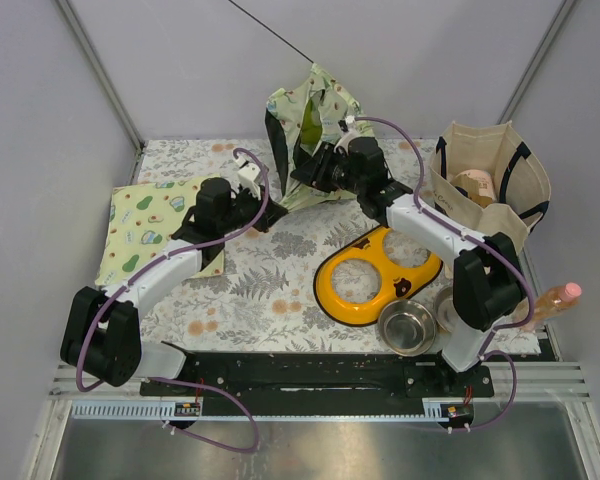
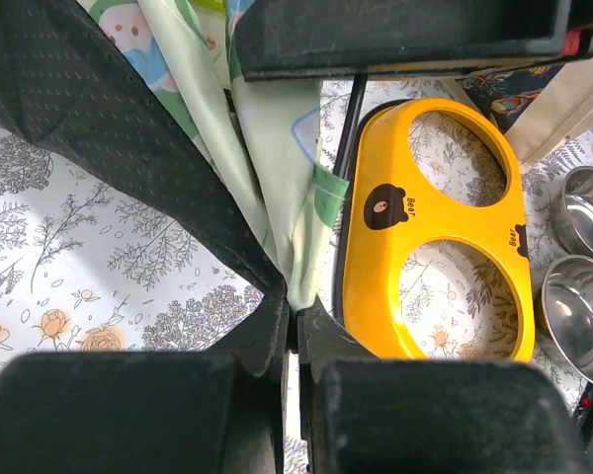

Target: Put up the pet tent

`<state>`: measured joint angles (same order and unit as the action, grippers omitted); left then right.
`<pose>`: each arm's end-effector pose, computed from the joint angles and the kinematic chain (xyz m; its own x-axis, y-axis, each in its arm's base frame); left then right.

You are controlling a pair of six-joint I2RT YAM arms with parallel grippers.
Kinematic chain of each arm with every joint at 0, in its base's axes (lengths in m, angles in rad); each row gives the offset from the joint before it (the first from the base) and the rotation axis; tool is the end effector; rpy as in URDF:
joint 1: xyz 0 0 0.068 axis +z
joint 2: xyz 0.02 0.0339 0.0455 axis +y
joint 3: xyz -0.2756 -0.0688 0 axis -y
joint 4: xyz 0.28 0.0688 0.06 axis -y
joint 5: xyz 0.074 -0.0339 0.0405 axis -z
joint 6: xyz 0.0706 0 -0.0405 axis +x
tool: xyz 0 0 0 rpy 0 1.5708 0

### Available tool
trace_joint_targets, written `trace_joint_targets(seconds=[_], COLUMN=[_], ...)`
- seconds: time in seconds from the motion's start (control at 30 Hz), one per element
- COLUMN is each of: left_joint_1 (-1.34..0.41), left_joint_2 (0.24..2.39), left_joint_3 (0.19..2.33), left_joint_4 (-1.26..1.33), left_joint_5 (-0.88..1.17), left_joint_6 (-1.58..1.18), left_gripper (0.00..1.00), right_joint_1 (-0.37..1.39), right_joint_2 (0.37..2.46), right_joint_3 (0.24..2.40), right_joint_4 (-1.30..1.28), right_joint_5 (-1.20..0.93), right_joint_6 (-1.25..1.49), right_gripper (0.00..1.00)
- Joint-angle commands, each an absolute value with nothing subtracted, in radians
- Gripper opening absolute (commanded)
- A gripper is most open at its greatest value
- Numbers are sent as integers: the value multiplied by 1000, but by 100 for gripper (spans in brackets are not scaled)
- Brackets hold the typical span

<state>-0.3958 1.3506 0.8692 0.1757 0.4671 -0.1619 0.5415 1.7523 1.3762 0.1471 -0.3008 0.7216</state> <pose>0.3259 -0.1706 0.2647 -0.3934 0.0084 -0.9193 0.6860 0.6684 -0.2875 0.4091 0.2705 0.3054 -0.6346 0.3546 -0.6867 -0.4267 0.5801 0.6938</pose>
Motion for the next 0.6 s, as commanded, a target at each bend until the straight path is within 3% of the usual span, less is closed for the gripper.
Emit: trace_joint_targets(seconds=[0.0, 0.07, 0.1, 0.43, 0.57], left_joint_1=[-400, -400, -400, -414, -423], left_joint_2=[1325, 1325, 1325, 1327, 1316], left_joint_3=[871, 870, 871, 902, 905], left_joint_4=[140, 140, 137, 63, 64], left_joint_5=[518, 522, 525, 503, 528], left_joint_6=[-172, -172, -169, -87, -78], left_gripper=[0, 0, 0, 0, 0], right_joint_1=[500, 500, 500, 511, 535], right_joint_2=[1718, 1727, 1733, 1729, 1747], right_joint_3=[1407, 1411, 1417, 1436, 1453], right_joint_4=[141, 138, 135, 196, 121], right_joint_5=[-123, -126, -129, -183, -59], right_joint_6=[724, 723, 723, 646, 568], right_gripper=[28, 5, 0, 0, 0])
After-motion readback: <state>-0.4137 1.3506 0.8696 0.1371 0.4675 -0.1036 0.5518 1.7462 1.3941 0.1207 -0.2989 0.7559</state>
